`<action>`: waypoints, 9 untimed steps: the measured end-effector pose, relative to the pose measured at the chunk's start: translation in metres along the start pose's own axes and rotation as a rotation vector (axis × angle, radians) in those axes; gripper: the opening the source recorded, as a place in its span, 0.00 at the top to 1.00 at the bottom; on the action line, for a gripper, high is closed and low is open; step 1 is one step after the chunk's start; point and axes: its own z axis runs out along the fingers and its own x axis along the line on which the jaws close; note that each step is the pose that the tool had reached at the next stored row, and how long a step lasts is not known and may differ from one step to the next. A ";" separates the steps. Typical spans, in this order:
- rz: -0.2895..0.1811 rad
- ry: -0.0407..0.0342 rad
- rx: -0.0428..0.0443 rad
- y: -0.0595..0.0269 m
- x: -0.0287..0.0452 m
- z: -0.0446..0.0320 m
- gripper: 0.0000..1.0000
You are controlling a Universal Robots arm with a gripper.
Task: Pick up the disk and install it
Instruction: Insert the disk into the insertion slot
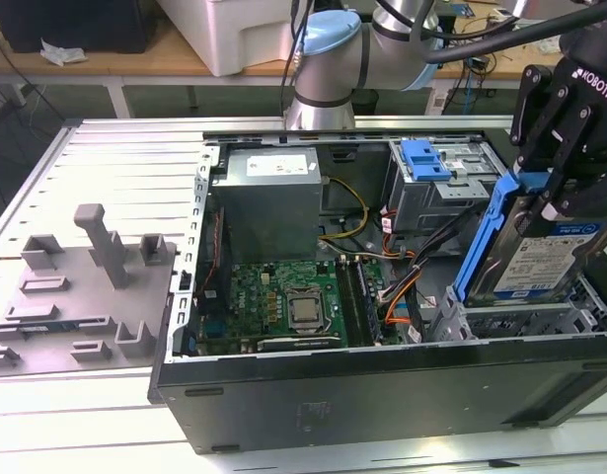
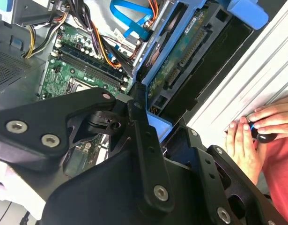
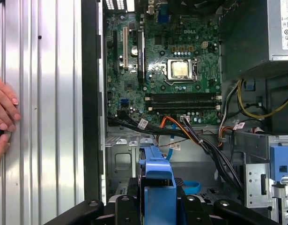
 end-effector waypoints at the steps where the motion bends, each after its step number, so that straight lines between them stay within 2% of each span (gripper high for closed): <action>1: 0.000 0.0006 -0.0004 0.0001 0.0000 -0.0013 0.63; 9: 0.006 0.0003 -0.0029 0.0005 0.0000 -0.0128 0.63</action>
